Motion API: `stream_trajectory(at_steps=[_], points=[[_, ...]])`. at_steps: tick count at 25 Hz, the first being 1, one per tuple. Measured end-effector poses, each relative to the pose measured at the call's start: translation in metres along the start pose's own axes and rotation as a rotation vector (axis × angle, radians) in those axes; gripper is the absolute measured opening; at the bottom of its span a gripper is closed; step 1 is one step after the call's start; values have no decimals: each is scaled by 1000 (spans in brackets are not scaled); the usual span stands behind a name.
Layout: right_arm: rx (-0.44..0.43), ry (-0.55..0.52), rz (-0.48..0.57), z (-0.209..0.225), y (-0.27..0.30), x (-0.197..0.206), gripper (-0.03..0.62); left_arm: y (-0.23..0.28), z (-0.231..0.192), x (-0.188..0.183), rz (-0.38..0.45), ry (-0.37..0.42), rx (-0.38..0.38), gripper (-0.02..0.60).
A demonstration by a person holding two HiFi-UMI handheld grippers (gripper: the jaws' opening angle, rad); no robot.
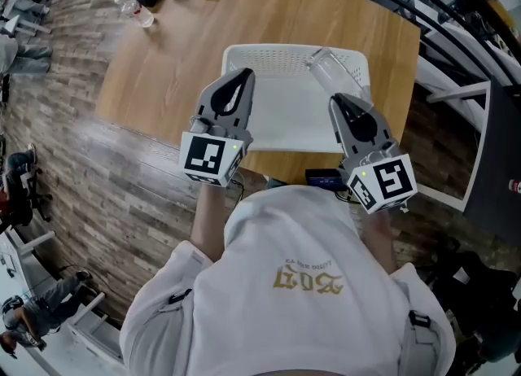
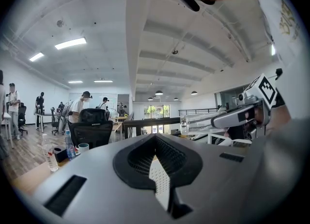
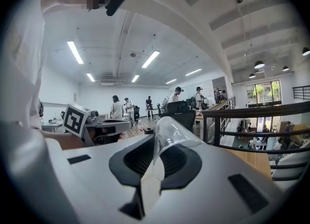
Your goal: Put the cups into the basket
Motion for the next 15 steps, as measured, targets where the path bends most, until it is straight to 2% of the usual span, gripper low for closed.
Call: stream_trajectory(at_steps=[7,15], points=[[-19,-14,-36,5,13,3,32,8,-3,5,-23,12,-6,8],[-34,-38,-92,4,24,7,32,24,-1,15,-119,31,54,8]])
Point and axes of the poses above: the fingertips, and each gripper's own axes: y forward along the fingers, z to its right, x out of its underside, the point moved 6 cm from there along -y, backward along the fingers, and after that the axes turned 14 degrees about -z, right-handed, at the moved point
